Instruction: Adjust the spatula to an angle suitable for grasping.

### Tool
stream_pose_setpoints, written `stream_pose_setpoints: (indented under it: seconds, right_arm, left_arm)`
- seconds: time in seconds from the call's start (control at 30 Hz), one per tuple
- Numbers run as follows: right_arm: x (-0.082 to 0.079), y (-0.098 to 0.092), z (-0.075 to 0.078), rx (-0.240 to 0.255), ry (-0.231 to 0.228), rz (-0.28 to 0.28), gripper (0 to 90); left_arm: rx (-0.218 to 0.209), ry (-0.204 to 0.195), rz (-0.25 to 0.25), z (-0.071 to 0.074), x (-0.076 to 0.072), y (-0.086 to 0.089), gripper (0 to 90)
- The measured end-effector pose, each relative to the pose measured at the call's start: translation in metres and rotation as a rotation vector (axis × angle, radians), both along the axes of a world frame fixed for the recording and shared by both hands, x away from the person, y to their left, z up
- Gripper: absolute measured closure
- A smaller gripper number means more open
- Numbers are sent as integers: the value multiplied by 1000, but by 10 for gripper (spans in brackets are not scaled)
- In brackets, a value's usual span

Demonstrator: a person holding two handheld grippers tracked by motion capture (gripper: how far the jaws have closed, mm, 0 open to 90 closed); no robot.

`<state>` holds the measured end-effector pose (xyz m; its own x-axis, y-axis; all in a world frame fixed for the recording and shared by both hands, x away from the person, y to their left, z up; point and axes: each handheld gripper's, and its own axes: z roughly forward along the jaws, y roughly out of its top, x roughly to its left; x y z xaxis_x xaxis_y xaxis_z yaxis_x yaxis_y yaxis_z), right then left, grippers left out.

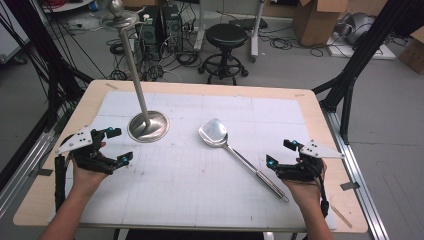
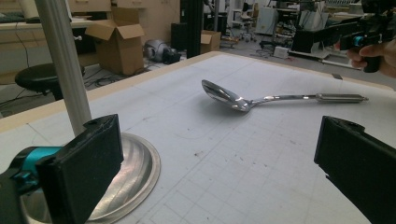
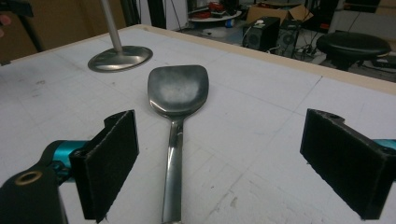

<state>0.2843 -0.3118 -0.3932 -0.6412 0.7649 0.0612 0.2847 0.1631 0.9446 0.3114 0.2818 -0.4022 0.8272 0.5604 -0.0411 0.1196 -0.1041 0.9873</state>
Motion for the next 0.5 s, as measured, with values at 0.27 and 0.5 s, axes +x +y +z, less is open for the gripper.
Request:
stream_pose_setpoints:
  seconds: [0.27, 0.5]
  right_arm:
    - [-1, 0, 0, 1, 1, 7, 103]
    - [-6, -2, 3, -8, -6, 10, 103]
  left_arm:
    - [-5, -1, 1, 0, 0, 0, 17]
    - [-23, -4, 3, -1, 5, -2, 17]
